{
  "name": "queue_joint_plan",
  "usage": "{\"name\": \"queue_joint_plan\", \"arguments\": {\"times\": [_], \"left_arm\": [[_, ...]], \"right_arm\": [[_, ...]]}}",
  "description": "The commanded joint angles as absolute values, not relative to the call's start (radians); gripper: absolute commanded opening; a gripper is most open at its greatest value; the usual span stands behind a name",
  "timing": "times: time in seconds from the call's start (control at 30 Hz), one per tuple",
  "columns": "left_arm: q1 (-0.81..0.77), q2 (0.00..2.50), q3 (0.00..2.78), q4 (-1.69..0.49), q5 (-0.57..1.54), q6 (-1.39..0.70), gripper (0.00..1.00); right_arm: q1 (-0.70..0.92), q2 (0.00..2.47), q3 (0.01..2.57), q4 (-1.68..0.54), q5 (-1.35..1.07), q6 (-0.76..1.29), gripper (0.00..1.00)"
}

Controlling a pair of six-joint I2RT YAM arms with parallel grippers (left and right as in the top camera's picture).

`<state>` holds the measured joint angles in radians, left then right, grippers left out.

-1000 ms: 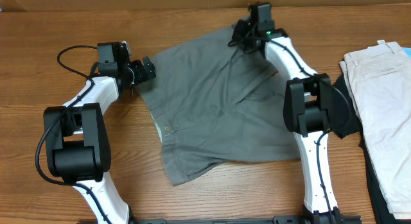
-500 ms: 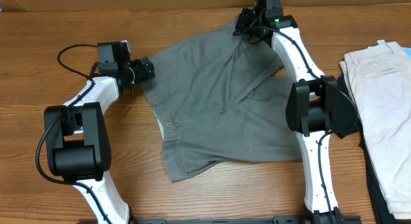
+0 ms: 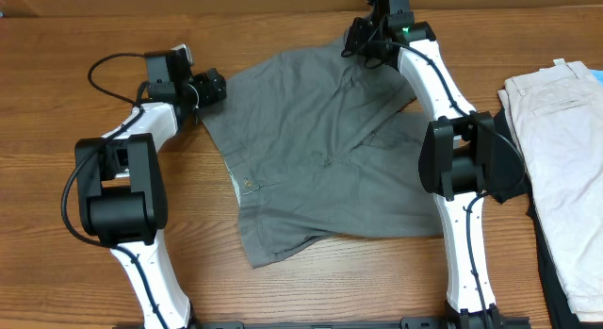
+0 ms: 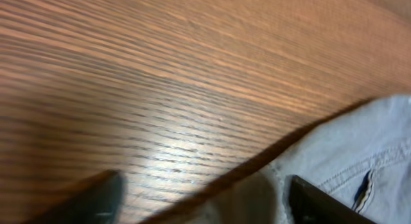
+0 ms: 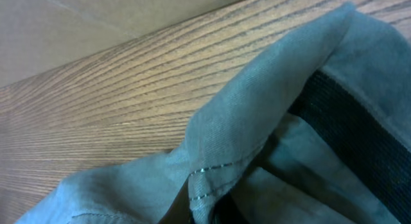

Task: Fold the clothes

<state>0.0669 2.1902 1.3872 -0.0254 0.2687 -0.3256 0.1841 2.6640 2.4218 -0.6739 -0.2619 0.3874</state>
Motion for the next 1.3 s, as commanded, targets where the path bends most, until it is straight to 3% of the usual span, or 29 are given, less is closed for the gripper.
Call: {"name": "queue_joint_plan", "arguments": {"times": [0.0,0.07,0.2,0.3,0.57,0.87,0.97,1.03,1.17,1.2,1.27], "left_arm": [[0.063,2.268,1.383,-0.075,0.340,-0.343,0.65],[0.063,2.268,1.401,-0.119,0.337,-0.326,0.66],[0.067,2.268,1.463,-0.284,0.220,-0.246,0.92],[0.079,2.268,1.513,-0.372,0.127,-0.187,0.99],[0.093,2.269,1.600,-0.564,0.280,-0.090,0.99],[0.040,2.292,1.591,-0.549,0.316,-0.090,0.98],[0.028,2.298,1.591,-0.530,0.316,-0.090,0.89],[0.024,2.300,1.591,-0.523,0.316,-0.091,0.71],[0.026,2.300,1.596,-0.518,0.315,-0.093,0.12],[0.028,2.300,1.599,-0.519,0.315,-0.093,0.04],[0.038,2.297,1.615,-0.523,0.314,-0.093,0.04]], "right_arm": [[0.188,2.654,2.457,-0.675,-0.271,0.366,0.04],[0.187,2.654,2.457,-0.675,-0.271,0.366,0.04],[0.184,2.654,2.457,-0.675,-0.271,0.366,0.04],[0.183,2.654,2.457,-0.680,-0.271,0.366,0.04],[0.183,2.654,2.457,-0.676,-0.271,0.366,0.04],[0.183,2.654,2.457,-0.678,-0.272,0.366,0.04],[0.183,2.653,2.457,-0.683,-0.272,0.366,0.04],[0.183,2.651,2.457,-0.684,-0.272,0.366,0.04],[0.176,2.632,2.457,-0.683,-0.271,0.366,0.04],[0.173,2.623,2.457,-0.685,-0.271,0.366,0.04],[0.161,2.601,2.457,-0.694,-0.271,0.366,0.04]]}}
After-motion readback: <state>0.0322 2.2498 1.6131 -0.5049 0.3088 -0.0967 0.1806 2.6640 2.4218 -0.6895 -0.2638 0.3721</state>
